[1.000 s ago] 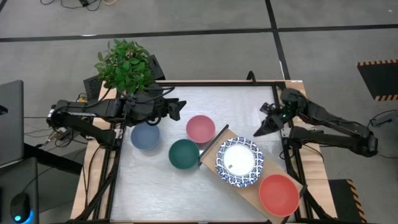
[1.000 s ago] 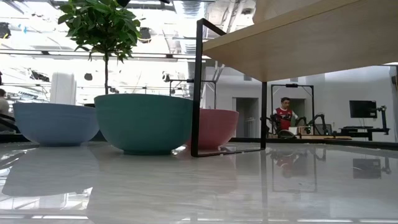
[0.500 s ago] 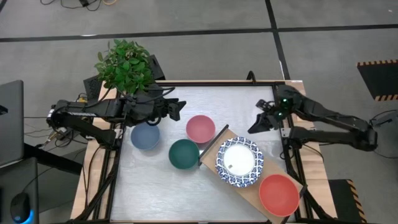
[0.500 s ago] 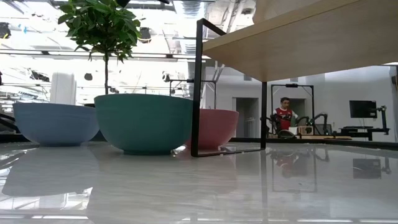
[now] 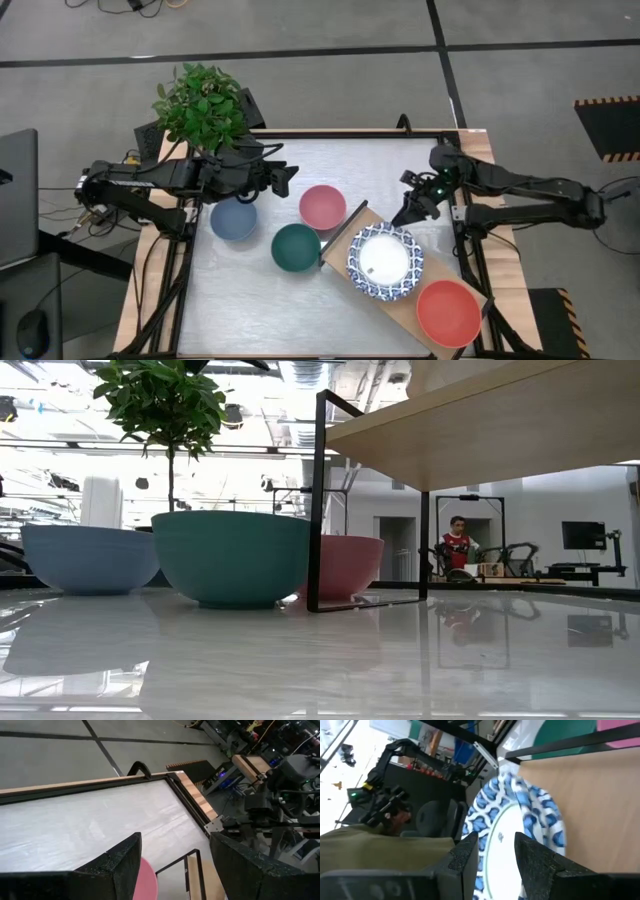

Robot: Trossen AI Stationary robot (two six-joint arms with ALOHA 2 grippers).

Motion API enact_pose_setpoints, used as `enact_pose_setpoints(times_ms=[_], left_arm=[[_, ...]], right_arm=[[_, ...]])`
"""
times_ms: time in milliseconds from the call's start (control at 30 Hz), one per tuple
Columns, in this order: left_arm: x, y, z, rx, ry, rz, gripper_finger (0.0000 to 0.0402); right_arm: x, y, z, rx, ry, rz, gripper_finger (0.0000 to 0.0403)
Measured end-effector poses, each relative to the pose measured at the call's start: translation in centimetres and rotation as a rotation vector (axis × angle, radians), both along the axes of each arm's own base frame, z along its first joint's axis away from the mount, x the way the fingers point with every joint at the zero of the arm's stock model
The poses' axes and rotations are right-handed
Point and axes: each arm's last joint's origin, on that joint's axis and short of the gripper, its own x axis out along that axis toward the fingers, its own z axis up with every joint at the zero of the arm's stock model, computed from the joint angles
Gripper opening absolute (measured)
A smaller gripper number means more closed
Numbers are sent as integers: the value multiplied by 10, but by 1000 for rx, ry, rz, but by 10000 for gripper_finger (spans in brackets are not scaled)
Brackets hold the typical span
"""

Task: Place and stack bowls onto a shelf
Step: Stack the white patterned bowl on top of the white patterned bowl on the shelf, then stack the pink bowl on top of the orange bowl on the shelf

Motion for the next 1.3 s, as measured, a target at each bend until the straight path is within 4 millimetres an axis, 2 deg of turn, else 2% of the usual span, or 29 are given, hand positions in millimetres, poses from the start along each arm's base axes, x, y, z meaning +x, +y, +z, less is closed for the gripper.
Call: enact_pose_setpoints(times_ms=[233, 333, 433, 500, 633, 733, 833, 1033, 1200, 1300], left_arm=[[-2, 0, -4, 0, 44, -5, 219], [-3, -1, -7, -9, 85, -30, 219], [-5, -1, -12, -9, 144, -49, 219], [-7, -1, -14, -11, 175, -48, 219], [-9, 0, -18, -11, 219, -42, 219], [-11, 1, -19, -10, 242, -41, 219], [-12, 1, -21, -9, 267, -41, 219], [-14, 1, -23, 0, 305, -53, 219], [-14, 0, -23, 33, 328, -74, 219], [-14, 1, -23, 58, 341, -79, 219]], right_arm=[[7, -2, -8, 4, 50, -4, 152], [8, -3, -5, 5, 23, -9, 152], [7, -4, 5, 16, -38, -29, 152], [5, -7, 19, -1, -83, -62, 152], [8, -20, 48, -134, -175, -189, 152], [18, -34, 60, -274, -169, -293, 147], [36, -51, 65, -375, -100, -338, 140], [81, -78, 50, -476, 66, -283, 129], [117, -95, 26, -406, 182, -283, 127], [134, -104, 5, -363, 269, -300, 127]])
